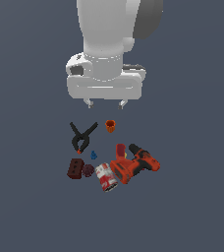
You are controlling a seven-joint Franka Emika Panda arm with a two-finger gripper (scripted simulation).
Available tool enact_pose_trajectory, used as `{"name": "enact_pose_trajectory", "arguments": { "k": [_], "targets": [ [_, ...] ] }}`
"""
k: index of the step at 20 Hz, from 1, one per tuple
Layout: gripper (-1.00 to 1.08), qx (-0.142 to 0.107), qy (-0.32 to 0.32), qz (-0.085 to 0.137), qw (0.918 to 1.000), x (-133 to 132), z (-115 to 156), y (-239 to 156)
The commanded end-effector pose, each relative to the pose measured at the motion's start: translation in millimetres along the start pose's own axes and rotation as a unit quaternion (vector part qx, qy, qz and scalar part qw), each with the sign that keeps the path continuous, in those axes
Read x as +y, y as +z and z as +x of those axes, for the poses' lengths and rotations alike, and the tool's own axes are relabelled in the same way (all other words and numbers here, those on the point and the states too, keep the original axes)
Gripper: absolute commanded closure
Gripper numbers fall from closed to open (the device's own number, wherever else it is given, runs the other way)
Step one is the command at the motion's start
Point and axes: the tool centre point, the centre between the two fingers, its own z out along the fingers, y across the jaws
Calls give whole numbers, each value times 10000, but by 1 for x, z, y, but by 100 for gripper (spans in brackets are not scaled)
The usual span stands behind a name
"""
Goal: Pick up a designated object from a clutter of objects.
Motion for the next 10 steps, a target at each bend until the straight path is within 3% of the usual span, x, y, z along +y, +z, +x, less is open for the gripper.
{"name": "enact_pose_trajectory", "arguments": {
  "k": [1,10],
  "targets": [
    [-92,12,12,10,10000,1,0,-1],
    [-92,-7,-77,7,10000,-1,-5,22]
  ]
}}
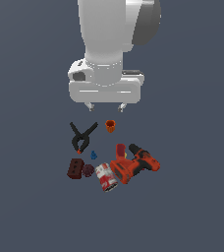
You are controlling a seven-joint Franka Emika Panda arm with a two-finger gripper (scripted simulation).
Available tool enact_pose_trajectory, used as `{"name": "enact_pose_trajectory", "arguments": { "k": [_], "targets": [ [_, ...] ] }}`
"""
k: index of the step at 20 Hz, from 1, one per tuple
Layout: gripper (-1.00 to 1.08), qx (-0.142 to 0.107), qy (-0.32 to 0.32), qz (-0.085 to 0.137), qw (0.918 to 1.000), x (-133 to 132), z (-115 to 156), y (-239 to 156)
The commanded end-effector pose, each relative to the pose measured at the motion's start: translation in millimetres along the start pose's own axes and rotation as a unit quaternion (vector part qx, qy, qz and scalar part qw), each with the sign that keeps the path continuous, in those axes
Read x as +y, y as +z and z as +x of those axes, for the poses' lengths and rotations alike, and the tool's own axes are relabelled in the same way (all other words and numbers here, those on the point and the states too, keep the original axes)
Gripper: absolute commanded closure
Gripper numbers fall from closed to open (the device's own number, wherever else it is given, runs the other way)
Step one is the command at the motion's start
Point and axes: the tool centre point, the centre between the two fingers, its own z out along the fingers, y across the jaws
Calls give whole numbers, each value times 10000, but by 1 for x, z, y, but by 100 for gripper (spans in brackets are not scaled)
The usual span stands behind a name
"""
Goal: Pick up a designated object from a clutter of objects.
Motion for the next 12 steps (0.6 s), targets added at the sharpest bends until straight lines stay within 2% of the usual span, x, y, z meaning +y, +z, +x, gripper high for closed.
{"name": "enact_pose_trajectory", "arguments": {
  "k": [1,12],
  "targets": [
    [-92,-9,-40,1,10000,0,-3,11],
    [-92,-56,-365,8,9993,-3,-38,94]
  ]
}}
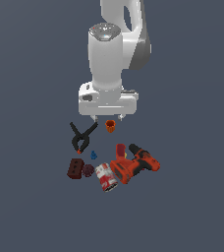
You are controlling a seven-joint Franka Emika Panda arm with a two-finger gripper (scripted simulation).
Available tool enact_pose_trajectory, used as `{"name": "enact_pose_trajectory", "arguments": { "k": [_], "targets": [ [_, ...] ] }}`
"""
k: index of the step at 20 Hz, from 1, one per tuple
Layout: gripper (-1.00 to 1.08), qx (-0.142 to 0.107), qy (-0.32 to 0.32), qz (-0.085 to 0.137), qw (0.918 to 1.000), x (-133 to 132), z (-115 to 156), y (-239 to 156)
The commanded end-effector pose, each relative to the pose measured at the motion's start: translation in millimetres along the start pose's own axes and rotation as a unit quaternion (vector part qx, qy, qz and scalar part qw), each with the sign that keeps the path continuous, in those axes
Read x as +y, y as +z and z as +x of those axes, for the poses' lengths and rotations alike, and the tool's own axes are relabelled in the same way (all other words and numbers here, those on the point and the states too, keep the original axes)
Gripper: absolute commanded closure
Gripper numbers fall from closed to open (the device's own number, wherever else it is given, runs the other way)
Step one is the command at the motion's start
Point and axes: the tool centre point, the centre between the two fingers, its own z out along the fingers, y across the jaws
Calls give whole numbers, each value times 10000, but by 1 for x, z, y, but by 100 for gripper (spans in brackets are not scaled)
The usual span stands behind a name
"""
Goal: Pick up a designated object from a clutter of objects.
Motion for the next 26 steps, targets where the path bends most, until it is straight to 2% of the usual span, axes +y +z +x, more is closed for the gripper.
{"name": "enact_pose_trajectory", "arguments": {
  "k": [1,13,20,26],
  "targets": [
    [-92,-14,-93,2,10000,-2,-12,23],
    [-92,-74,-508,16,9987,-9,-82,110],
    [-92,-94,-647,22,9979,-11,-111,134],
    [-92,-100,-691,24,9976,-12,-121,141]
  ]
}}
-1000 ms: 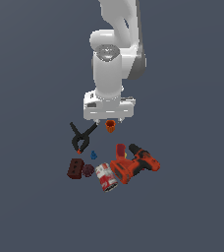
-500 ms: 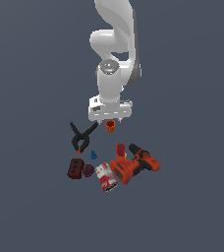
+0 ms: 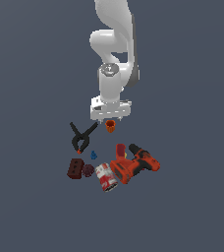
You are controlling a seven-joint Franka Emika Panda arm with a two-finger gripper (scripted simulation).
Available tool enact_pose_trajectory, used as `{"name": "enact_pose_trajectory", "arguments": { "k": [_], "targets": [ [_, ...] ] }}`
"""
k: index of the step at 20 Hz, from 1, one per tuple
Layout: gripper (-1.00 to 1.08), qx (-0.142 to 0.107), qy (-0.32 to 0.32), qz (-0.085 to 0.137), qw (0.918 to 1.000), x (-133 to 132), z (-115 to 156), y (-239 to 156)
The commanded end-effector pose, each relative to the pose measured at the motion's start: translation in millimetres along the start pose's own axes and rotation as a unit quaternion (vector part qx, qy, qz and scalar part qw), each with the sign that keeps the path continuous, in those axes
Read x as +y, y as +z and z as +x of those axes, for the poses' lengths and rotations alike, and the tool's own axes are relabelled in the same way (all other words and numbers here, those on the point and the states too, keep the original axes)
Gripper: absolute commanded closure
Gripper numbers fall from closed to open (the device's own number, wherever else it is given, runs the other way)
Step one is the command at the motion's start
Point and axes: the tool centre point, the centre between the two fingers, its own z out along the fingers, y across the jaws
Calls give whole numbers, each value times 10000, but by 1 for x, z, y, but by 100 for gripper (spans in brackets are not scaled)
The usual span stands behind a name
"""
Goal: Pick up a designated object from a clutter of objects.
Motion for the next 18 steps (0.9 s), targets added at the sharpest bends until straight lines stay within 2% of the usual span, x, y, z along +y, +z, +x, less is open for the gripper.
{"name": "enact_pose_trajectory", "arguments": {
  "k": [1,8,18],
  "targets": [
    [-92,3,-9,0,10000,0,-2,1],
    [-92,0,-5,0,10000,0,-1,8],
    [-92,1,-8,0,10000,0,-3,43]
  ]
}}
